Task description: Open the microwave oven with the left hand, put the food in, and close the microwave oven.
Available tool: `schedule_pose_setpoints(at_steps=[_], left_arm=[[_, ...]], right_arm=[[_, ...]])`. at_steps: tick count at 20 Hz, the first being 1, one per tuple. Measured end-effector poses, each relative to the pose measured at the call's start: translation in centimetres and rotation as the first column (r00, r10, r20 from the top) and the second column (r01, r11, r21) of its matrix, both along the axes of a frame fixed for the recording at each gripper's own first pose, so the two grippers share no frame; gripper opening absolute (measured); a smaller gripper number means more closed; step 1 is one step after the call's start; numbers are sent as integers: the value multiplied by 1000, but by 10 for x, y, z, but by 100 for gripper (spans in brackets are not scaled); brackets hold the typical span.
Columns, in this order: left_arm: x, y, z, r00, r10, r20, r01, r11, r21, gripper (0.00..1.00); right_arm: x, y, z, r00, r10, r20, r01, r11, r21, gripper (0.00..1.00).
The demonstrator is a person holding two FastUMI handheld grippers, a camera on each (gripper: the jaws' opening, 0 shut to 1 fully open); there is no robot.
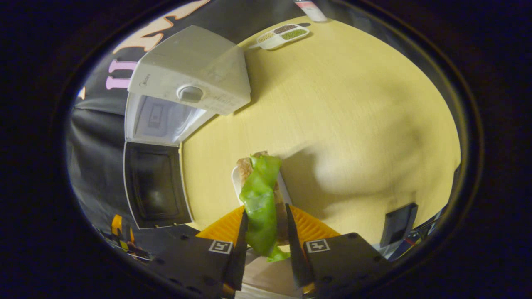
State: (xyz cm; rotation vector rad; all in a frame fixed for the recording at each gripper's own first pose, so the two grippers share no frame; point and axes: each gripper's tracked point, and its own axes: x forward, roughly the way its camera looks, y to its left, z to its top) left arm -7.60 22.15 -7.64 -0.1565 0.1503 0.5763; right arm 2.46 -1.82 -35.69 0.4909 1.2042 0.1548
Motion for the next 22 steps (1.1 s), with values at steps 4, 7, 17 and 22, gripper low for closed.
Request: schedule_pose_setpoints(at_steps=[4,7,17,22], left_arm=[[-6,1,-2,1000,1,-12,-1,1000,-8,99],[-2,3,-7,999,-13,-30,12,1000,-9,96],[50,17,-15,975,-196,-104,196,981,-5,96],[63,25,-30,953,-262,-153,262,965,-22,96]], right_arm=[[7,4,18,997,-21,77,21,1000,-1,27],[3,12,38,992,-25,122,24,1000,14,27],[-10,93,101,954,-126,272,99,989,111,34],[-3,167,115,936,-170,309,99,968,232,35]])
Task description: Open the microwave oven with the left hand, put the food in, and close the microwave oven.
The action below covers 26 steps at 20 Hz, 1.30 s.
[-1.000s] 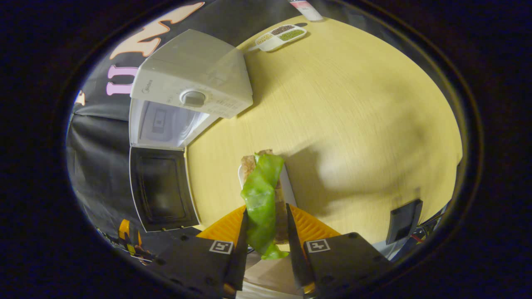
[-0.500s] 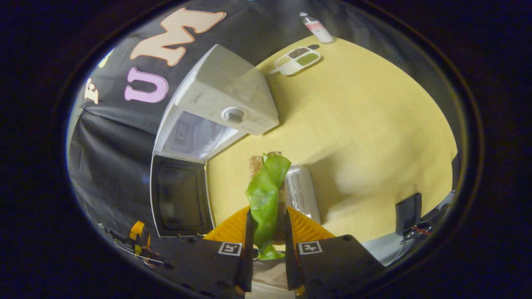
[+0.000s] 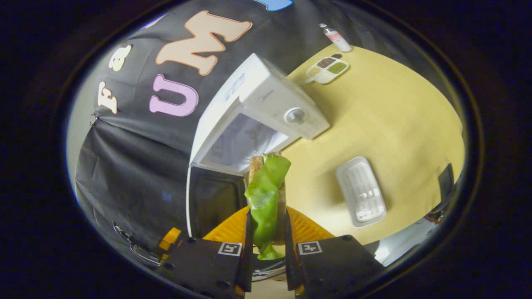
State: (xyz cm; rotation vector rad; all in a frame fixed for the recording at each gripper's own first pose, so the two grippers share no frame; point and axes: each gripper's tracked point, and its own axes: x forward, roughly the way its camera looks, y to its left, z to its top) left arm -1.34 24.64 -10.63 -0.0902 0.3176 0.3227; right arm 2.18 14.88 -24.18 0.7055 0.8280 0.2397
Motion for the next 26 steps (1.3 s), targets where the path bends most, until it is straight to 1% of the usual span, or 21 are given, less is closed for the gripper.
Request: schedule_pose_setpoints(at_steps=[3,5,7,8,9,13,15,18,21,26], left_arm=[[4,7,-5,1000,-4,-12,4,1000,-11,96],[6,13,-10,1000,7,-14,-7,1000,-25,96],[4,19,-17,999,30,-19,-31,999,-44,96],[2,22,-20,999,45,-21,-46,998,-49,94],[3,26,-23,998,58,-22,-59,997,-51,96],[0,41,-34,996,91,-26,-93,992,-89,97],[-3,47,-41,993,108,-41,-112,988,-106,97],[-9,45,-53,992,104,-64,-113,984,-140,97],[-16,45,-66,990,106,-95,-119,982,-150,97],[-22,47,-75,987,109,-119,-130,974,-183,98]], right_arm=[[13,38,6,999,-30,25,28,995,91,34],[25,66,13,998,-42,47,34,987,155,34],[41,83,14,996,-53,76,38,981,188,34],[47,90,13,995,-53,85,36,981,189,34],[58,96,9,994,-57,98,38,982,185,34],[92,111,-13,988,-88,125,70,987,143,34],[108,117,-19,985,-113,133,93,985,147,34],[141,119,-26,975,-137,176,121,988,97,34],[168,127,-33,968,-124,218,120,992,30,34],[194,144,-53,959,-82,270,114,988,-103,34]])
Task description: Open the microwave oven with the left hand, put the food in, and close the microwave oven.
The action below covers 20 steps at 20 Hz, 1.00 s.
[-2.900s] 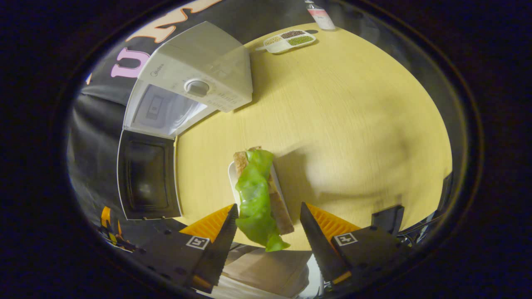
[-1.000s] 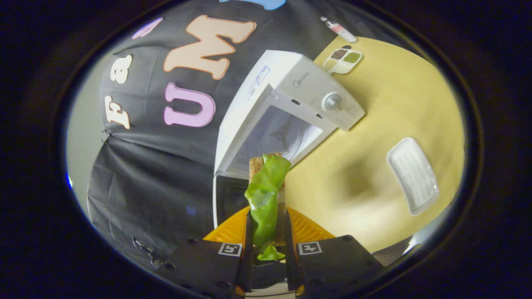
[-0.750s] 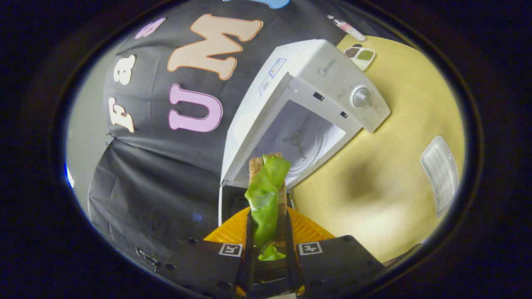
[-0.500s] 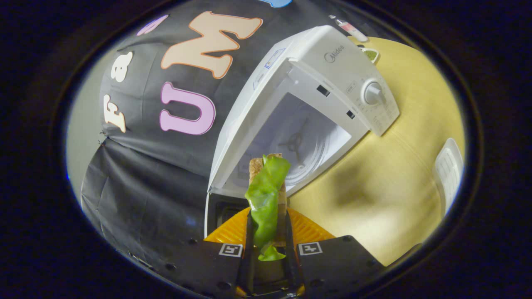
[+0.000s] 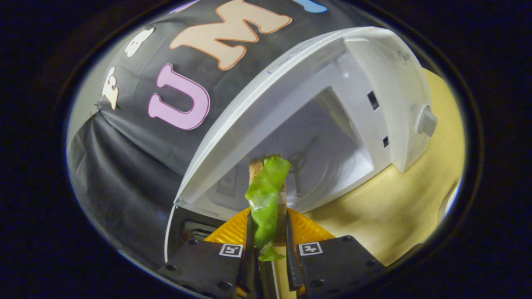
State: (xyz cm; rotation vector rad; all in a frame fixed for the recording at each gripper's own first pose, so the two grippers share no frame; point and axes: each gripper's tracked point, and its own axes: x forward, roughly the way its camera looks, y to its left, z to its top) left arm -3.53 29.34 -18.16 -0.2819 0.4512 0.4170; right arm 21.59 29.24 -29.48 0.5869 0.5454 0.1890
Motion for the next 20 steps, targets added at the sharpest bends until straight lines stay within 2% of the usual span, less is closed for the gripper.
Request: schedule_pose_setpoints(at_steps=[4,5,6,10,12,13,14,15,16,18,20], left_arm=[[-1,-2,-7,1000,-6,-23,6,1000,-23,98],[-1,-1,-7,1000,-3,-24,3,1000,-18,98],[-1,1,-6,1000,3,-22,-3,1000,-12,95],[-4,5,-7,999,6,-34,-6,1000,-15,97],[-2,6,-6,999,3,-36,-3,1000,-5,94],[-2,7,-5,999,-1,-32,1,1000,1,96],[0,6,-3,1000,-6,-24,7,1000,4,94],[1,6,-1,1000,-10,-20,10,1000,8,96],[1,6,0,1000,-13,-16,14,1000,14,96],[3,6,1,1000,-21,-13,21,999,25,96],[4,3,3,999,-36,-10,36,999,32,96]], right_arm=[[19,7,-11,999,-14,52,20,991,-129,34],[23,9,-10,998,-14,67,23,990,-141,34],[28,12,-9,997,-17,75,27,989,-142,29],[50,7,-7,991,-65,116,84,982,-168,31],[58,3,-6,986,-88,141,113,977,-183,31],[64,-2,-6,984,-99,150,128,972,-198,31],[66,-4,-7,983,-102,152,132,971,-200,31],[70,-7,-7,981,-113,155,144,968,-207,31],[71,-11,-7,979,-122,163,156,964,-217,31],[76,-21,-5,971,-131,198,184,943,-277,39],[76,-25,-1,969,-122,214,190,923,-335,39]])
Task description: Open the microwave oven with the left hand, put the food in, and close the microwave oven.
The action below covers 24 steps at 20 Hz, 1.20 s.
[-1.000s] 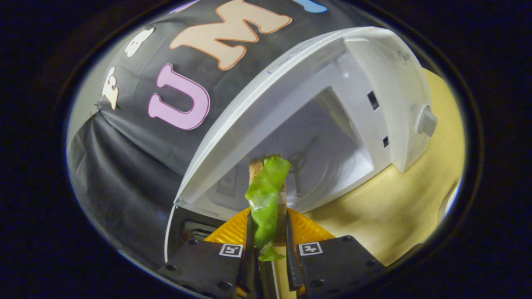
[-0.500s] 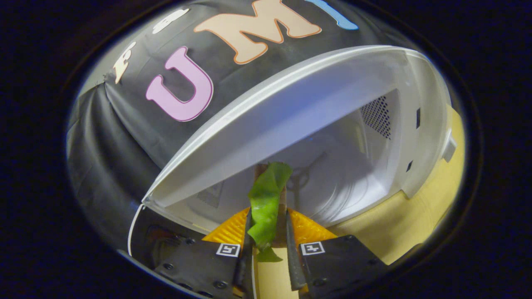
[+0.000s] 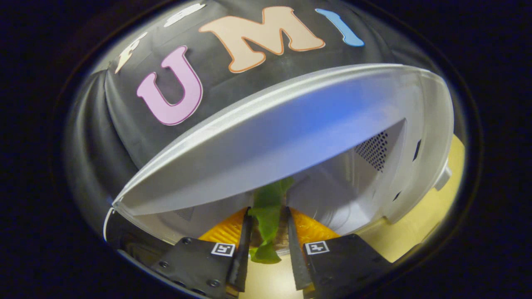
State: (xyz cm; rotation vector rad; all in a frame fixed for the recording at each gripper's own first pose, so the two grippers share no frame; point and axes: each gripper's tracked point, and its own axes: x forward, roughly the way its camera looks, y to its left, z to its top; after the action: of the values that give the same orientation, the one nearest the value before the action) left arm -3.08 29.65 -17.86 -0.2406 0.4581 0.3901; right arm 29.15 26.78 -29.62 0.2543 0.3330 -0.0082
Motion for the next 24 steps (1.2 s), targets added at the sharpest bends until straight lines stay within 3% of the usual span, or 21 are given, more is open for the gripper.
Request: schedule_pose_setpoints(at_steps=[4,6,7,9,12,13,16,18,19,20,21,22,23,24], left_arm=[[5,-8,-1,1000,-29,2,29,1000,-9,94],[6,-11,-2,999,-37,3,37,999,-15,90],[6,-12,-1,999,-41,7,41,999,-18,87],[8,-15,-1,999,-46,13,47,999,-20,82],[8,-19,-2,998,-56,12,57,998,-27,76],[9,-21,-2,998,-64,17,64,998,-28,71],[11,-28,-2,996,-91,18,91,996,-25,61],[10,-30,-2,994,-105,12,105,994,-11,48],[10,-31,-2,994,-112,6,112,994,-2,40],[10,-32,-3,993,-118,-1,118,993,7,36],[8,-32,-2,993,-122,-5,122,992,16,19],[9,-32,-2,992,-127,-5,127,992,24,12],[8,-33,-1,991,-132,0,132,991,32,11],[7,-32,1,991,-136,4,136,990,46,17]], right_arm=[[4,-18,7,999,-22,29,28,972,-234,48],[4,-27,8,999,-27,28,33,964,-265,63],[2,-31,11,999,-27,28,34,963,-268,81],[-4,-35,18,999,-22,32,30,961,-274,93],[-20,-40,25,999,4,40,9,950,-313,92],[-27,-40,27,999,12,40,1,948,-317,98],[-52,-34,35,999,41,21,-33,958,-285,98],[-68,-30,47,997,70,30,-59,959,-277,98],[-76,-27,52,996,85,32,-74,960,-270,92],[-83,-28,56,995,91,31,-80,961,-264,92],[-90,-29,61,995,93,35,-81,962,-261,92],[-98,-31,69,995,93,44,-79,963,-258,92],[-105,-33,76,994,91,55,-74,964,-257,92],[-113,-37,84,994,89,65,-70,964,-255,92]])
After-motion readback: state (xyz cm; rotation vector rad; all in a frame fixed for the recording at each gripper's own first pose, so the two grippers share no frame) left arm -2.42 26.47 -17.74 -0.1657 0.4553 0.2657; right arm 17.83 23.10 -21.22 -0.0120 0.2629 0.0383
